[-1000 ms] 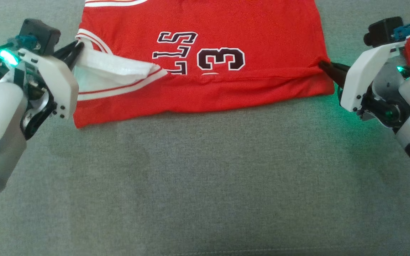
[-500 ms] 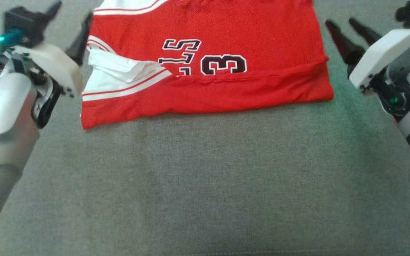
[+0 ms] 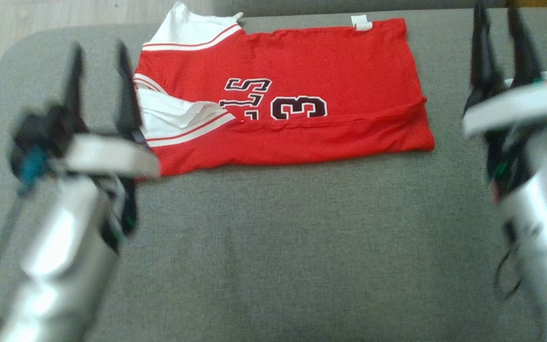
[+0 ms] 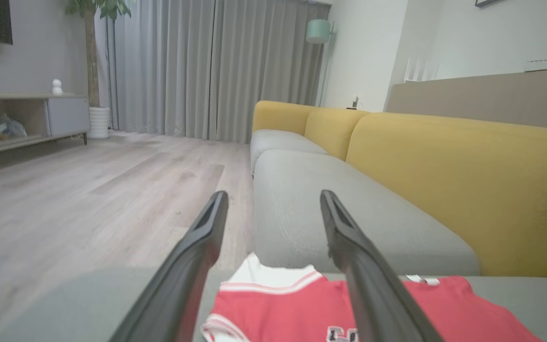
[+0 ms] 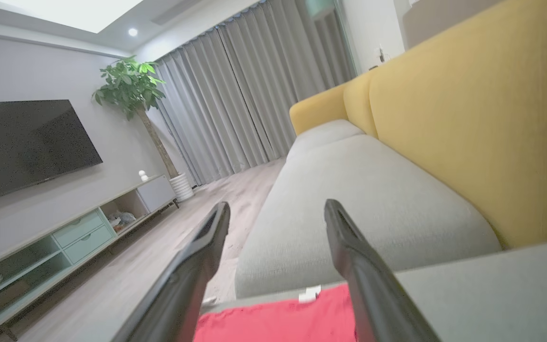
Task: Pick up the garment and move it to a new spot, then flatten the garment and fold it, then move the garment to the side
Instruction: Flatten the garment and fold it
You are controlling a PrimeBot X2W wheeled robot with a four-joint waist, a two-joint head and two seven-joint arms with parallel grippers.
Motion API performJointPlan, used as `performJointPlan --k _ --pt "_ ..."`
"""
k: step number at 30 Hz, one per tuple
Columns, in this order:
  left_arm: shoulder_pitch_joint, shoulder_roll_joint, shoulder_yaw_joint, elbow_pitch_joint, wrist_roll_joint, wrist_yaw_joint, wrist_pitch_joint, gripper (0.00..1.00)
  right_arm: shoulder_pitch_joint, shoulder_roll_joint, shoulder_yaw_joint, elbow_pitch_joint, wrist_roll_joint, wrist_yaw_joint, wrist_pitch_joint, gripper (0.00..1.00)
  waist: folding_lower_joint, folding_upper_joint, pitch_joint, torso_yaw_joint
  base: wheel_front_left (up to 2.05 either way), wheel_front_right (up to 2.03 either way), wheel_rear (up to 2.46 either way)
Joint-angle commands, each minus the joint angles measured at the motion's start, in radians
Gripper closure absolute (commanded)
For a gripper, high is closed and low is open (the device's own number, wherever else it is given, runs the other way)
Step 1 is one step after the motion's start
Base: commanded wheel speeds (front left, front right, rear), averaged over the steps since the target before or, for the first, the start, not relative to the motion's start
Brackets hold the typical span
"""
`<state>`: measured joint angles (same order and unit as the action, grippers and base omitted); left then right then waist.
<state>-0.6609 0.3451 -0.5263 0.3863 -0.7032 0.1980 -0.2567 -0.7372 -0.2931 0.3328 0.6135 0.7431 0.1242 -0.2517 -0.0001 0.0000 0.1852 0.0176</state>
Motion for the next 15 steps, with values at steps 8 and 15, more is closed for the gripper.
performJointPlan --k 8,15 --pt "0.307 -0.107 0.173 -0.143 0.181 0.009 -0.005 0.0 0.402 0.221 -0.191 -0.24 -0.286 0.007 -0.01 0.0 0.0001 0.0 -0.02 0.002 0.0 0.0 0.0" --pt "0.312 -0.12 0.218 -0.055 0.247 -0.051 -0.005 0.0 0.444 0.241 -0.175 -0.289 -0.315 0.007 -0.01 0.0 0.0001 0.0 0.016 -0.02 0.0 0.0 0.0"
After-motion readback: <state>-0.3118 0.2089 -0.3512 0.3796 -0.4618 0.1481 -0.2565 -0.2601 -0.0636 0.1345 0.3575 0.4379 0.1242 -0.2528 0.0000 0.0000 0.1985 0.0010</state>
